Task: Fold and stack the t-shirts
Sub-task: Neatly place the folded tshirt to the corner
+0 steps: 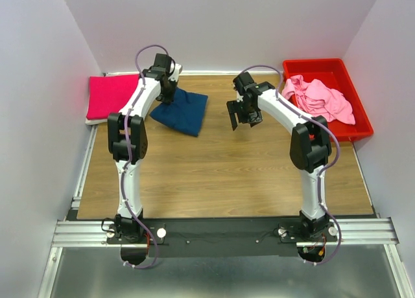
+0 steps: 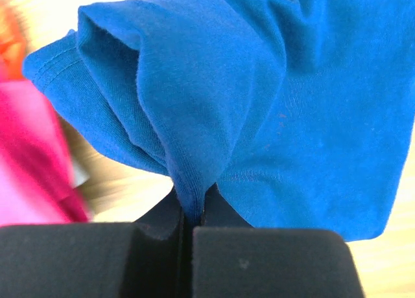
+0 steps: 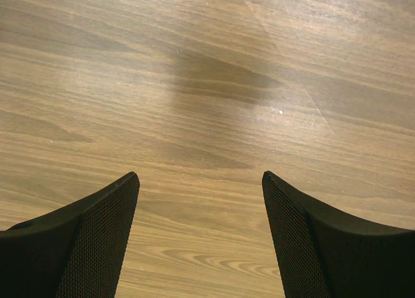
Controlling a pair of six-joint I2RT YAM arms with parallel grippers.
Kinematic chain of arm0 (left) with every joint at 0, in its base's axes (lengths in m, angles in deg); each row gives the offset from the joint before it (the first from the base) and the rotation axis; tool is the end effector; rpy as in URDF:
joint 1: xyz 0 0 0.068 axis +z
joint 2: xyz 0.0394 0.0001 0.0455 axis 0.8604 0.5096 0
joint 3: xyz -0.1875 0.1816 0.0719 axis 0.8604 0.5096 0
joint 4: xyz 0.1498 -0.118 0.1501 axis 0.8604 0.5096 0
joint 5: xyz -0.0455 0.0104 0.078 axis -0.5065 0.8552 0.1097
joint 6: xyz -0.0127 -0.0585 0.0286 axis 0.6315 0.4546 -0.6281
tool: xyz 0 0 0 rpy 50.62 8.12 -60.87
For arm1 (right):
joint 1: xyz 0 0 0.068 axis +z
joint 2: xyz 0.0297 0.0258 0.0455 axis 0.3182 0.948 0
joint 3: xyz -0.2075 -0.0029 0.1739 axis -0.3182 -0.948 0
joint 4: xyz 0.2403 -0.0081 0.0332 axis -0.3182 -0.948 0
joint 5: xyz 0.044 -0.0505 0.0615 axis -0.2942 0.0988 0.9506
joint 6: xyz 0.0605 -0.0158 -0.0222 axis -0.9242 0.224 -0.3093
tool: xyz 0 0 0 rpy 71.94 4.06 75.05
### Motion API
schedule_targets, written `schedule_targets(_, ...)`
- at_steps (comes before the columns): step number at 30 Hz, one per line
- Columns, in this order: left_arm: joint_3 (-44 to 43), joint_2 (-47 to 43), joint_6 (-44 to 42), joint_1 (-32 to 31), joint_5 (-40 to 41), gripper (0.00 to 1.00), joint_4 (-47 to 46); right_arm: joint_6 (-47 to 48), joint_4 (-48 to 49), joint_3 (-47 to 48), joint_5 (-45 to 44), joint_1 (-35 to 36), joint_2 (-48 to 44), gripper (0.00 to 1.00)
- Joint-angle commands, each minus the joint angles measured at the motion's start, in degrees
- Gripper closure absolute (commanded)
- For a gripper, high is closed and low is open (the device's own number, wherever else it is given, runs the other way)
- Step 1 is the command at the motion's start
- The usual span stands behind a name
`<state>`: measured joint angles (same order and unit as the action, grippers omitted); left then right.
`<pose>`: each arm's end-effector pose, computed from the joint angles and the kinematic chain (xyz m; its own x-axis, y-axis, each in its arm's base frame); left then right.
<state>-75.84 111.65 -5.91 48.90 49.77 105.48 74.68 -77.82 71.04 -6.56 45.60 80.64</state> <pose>0.4715 -0.0879 0.2318 -0.8167 0.2138 -0.5360 0.2422 0.9701 0.0179 0.3901 0.1972 0.2109 -0.9101 -0.2202 -0.3511 -0.2520 0.9666 0.0469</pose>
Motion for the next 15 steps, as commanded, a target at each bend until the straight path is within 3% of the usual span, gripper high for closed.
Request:
schedule_targets(1, -1.11, -3.05, -3.3, 2.54, 5.95, 1.0, 2.92, -0.08, -1.48, -1.16, -1.3, 0.11, -2.81, 0.17)
schedule_targets(15, -4.45, -8.14, -7.96, 8.08, 2.01, 1.0, 1.16, 1.24, -1.57, -3.54, 0.81, 0.11, -3.52, 0.17)
